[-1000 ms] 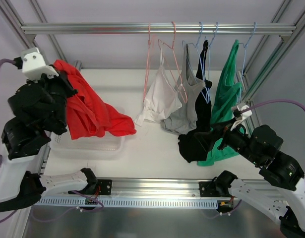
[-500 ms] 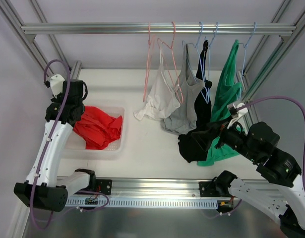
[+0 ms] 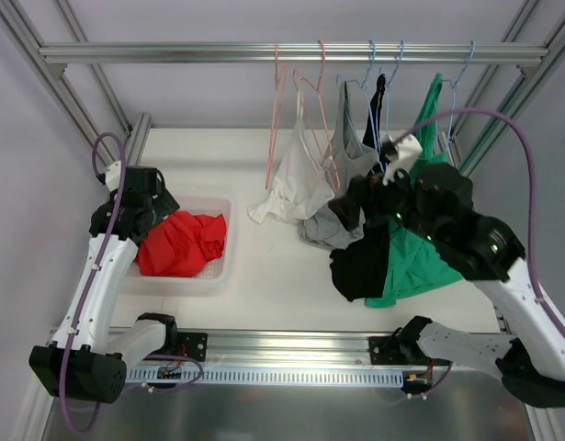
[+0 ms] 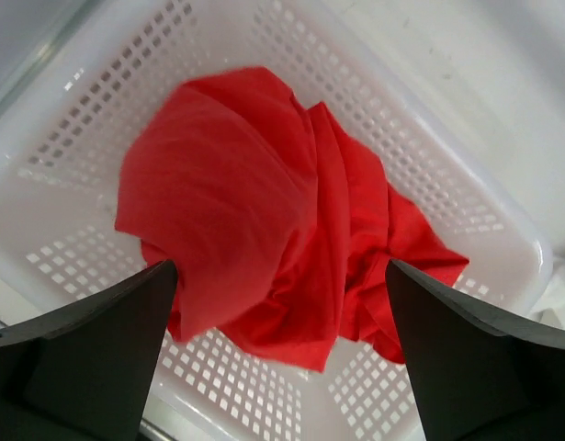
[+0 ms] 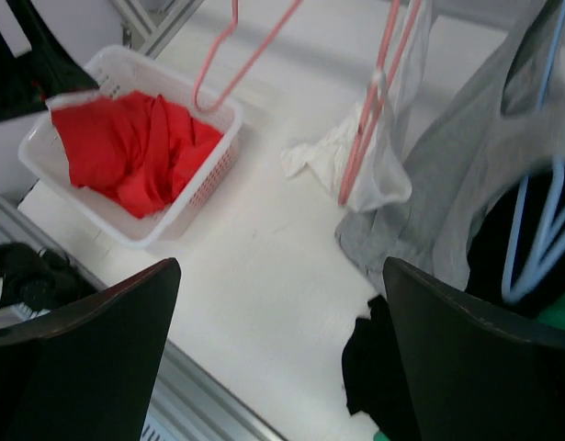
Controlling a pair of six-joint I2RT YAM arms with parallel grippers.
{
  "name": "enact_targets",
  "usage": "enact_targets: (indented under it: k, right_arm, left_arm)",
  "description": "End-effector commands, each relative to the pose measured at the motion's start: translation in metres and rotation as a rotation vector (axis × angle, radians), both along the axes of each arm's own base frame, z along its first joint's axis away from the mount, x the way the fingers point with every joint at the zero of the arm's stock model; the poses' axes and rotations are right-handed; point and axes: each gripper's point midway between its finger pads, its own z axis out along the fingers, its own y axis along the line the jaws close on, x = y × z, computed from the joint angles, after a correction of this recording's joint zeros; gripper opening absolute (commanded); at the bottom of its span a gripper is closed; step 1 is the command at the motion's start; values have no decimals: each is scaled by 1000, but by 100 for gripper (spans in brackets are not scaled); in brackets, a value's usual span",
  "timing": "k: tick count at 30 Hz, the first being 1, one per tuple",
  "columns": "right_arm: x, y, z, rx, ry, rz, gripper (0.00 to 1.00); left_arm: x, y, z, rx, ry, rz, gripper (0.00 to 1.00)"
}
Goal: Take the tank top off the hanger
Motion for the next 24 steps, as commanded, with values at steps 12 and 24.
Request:
enact_targets:
  k: [12, 24]
  right_arm:
    - [183, 44, 33, -301, -68, -229, 80]
    - [201, 67, 43, -173, -38, -174, 13]
  left_arm:
    - [-47, -135, 80, -222, -227, -822, 99]
    - [-86, -128, 39, -163, -248, -898, 99]
